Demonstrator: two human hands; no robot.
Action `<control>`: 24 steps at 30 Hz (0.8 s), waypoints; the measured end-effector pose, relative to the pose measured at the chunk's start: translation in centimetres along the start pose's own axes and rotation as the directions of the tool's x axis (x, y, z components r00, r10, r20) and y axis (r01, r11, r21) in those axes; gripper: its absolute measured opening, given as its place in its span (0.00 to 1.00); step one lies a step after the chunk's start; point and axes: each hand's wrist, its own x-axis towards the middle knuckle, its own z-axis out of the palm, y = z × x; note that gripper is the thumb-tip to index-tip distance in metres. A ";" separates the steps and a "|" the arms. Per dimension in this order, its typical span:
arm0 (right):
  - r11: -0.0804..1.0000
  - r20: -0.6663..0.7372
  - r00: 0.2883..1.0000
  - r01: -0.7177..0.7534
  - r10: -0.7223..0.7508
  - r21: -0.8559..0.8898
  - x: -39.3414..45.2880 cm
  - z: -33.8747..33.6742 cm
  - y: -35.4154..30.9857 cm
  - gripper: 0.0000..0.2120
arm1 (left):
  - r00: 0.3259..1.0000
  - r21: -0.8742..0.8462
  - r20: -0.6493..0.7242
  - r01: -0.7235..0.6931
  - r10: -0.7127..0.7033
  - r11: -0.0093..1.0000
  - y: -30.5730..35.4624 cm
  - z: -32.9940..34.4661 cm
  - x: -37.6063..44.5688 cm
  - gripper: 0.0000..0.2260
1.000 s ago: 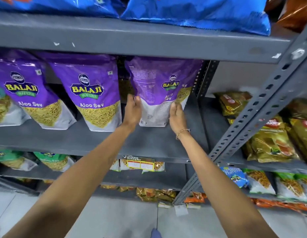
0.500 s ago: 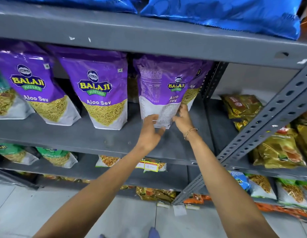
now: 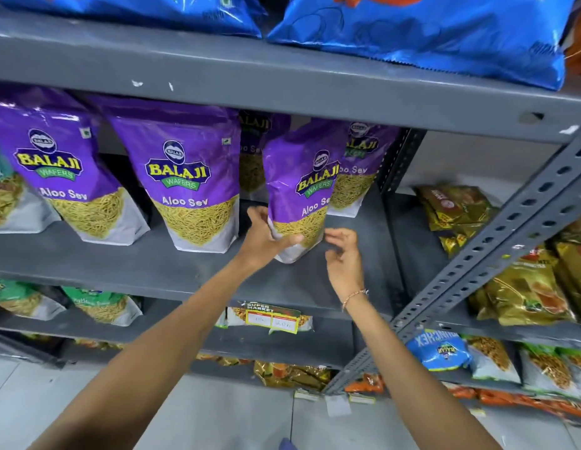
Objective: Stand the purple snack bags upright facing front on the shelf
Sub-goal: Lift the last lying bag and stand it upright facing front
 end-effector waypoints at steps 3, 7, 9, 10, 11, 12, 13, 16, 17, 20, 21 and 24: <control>0.995 0.131 0.988 -0.075 0.083 -0.070 3.3 -0.9 0.5 0.29 | 0.999 -0.070 0.044 -0.005 0.008 0.998 -0.5 -1.3 1.4 0.35; 0.980 0.317 0.937 -0.092 0.146 -0.179 6.2 -1.2 0.6 0.45 | 0.998 -0.110 0.043 -0.036 0.041 0.993 -1.3 -1.7 2.3 0.30; 0.979 0.329 0.931 -0.106 0.160 -0.175 6.8 -0.8 0.7 0.41 | 0.995 -0.083 0.099 -0.015 0.024 0.996 -1.2 -1.9 2.5 0.35; 0.980 0.316 0.935 -0.115 0.162 -0.162 7.0 -0.5 0.7 0.38 | 0.991 -0.065 0.132 -0.012 0.020 0.998 -1.2 -1.9 2.6 0.38; 0.982 0.307 0.938 -0.126 0.165 -0.141 7.1 -0.2 0.9 0.36 | 0.988 -0.042 0.152 -0.012 0.018 0.999 -1.3 -1.8 2.6 0.41; 0.984 0.304 0.938 -0.135 0.165 -0.116 7.1 0.0 1.0 0.34 | 0.989 -0.015 0.148 -0.014 0.016 1.000 -1.5 -1.6 2.6 0.43; 0.986 0.308 0.938 -0.141 0.161 -0.087 7.1 0.1 1.1 0.33 | 0.992 0.005 0.125 -0.017 0.016 1.000 -1.7 -1.5 2.5 0.44; 0.989 0.283 0.948 -0.144 0.147 -0.032 6.4 0.4 1.1 0.33 | 0.996 0.018 0.086 -0.011 0.010 1.000 -2.2 -1.4 2.3 0.43; 0.990 0.263 0.955 -0.141 0.140 -0.016 6.1 0.4 1.0 0.34 | 0.996 0.024 0.091 -0.005 0.003 1.000 -2.2 -1.4 2.2 0.42; 0.989 0.213 0.969 -0.139 0.124 0.057 4.5 0.5 0.8 0.33 | 0.994 0.004 0.112 -0.012 0.011 1.000 -2.2 -1.8 1.5 0.40; 0.987 0.197 0.972 -0.143 0.126 0.073 3.8 0.5 1.0 0.32 | 0.993 0.009 0.119 -0.011 0.010 1.000 -2.3 -1.9 1.2 0.40; 0.982 0.161 0.975 -0.168 0.152 0.090 1.9 0.6 1.7 0.30 | 0.993 0.047 0.118 0.002 -0.008 0.999 -3.0 -2.1 0.0 0.39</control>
